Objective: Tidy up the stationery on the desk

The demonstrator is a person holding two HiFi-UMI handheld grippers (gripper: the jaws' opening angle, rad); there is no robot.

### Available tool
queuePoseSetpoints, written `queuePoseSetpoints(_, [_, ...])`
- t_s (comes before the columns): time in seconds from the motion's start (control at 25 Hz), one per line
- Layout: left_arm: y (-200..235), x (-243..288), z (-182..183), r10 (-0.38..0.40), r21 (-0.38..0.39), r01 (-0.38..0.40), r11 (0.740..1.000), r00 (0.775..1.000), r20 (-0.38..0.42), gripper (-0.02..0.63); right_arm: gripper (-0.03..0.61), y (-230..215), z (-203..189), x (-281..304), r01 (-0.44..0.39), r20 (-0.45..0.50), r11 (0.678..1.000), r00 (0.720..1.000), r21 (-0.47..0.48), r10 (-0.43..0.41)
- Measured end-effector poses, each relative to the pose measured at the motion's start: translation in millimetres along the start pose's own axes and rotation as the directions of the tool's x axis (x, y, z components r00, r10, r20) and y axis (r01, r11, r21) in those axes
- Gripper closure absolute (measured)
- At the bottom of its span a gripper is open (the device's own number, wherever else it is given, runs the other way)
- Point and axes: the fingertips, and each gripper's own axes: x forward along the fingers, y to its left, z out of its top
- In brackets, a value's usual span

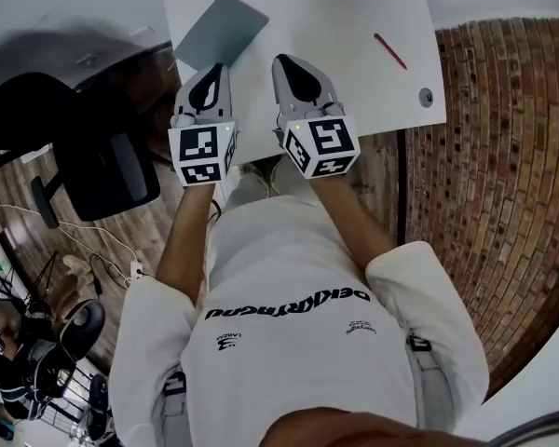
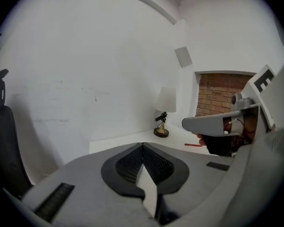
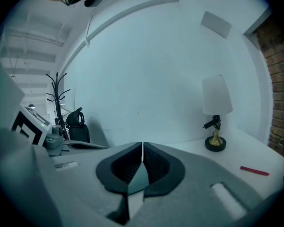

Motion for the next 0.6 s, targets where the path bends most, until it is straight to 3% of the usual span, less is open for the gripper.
queuePoseSetpoints(0.32, [28,61,-14,-0.011,0.034,0.015,0.999,0.994,-0.109,0.606,0.549,-20,-46,52,-0.003,-0.118,0.996,0.993,0.093,0.014])
queuePoseSetpoints(0.6, [61,102,-39,-0.041,0.032,0.049,0.998,0.976,-0.216,0.526,0.486,-37,-92,89,0.069,-0.214,0.973,0.977,0.219,-0.021])
